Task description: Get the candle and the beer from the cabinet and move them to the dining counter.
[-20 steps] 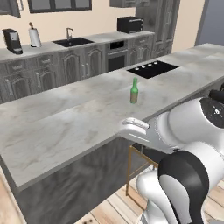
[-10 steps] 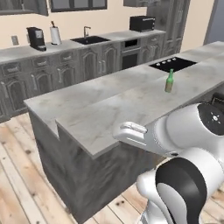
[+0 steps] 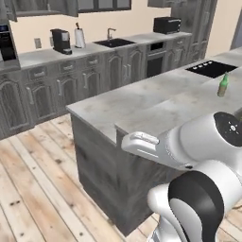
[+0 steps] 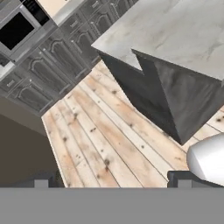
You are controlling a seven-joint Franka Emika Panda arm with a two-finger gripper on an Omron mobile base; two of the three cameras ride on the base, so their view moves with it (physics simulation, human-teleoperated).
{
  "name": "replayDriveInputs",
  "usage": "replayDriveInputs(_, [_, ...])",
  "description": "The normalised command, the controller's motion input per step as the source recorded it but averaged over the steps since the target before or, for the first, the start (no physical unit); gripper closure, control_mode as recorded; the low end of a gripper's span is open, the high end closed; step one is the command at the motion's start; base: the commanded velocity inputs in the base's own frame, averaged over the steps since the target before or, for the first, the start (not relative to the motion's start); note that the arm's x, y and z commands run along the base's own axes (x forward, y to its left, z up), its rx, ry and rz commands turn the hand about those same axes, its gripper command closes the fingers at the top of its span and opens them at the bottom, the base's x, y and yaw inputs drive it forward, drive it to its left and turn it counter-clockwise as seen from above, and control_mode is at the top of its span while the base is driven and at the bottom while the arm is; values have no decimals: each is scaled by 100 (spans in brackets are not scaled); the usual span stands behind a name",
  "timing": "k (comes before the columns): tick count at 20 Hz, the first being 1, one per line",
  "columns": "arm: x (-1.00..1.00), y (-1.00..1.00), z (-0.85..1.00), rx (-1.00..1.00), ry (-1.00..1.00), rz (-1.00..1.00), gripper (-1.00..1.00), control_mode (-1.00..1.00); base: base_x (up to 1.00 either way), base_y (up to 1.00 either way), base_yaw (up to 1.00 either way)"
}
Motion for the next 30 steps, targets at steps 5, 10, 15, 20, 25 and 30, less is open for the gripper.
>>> replayDriveInputs(5, [0,0,0,0,0,0,-100,100,58,100,-12])
replayDriveInputs(10, [0,0,0,0,0,0,-100,100,80,100,-18])
replayDriveInputs(15, [0,0,0,0,0,0,-100,100,82,100,-17])
replayDriveInputs(20, [0,0,0,0,0,0,-100,100,83,100,-16])
replayDriveInputs(25, [0,0,0,0,0,0,-100,100,65,100,-15])
replayDriveInputs(30, [0,0,0,0,0,0,-100,100,2,100,-4])
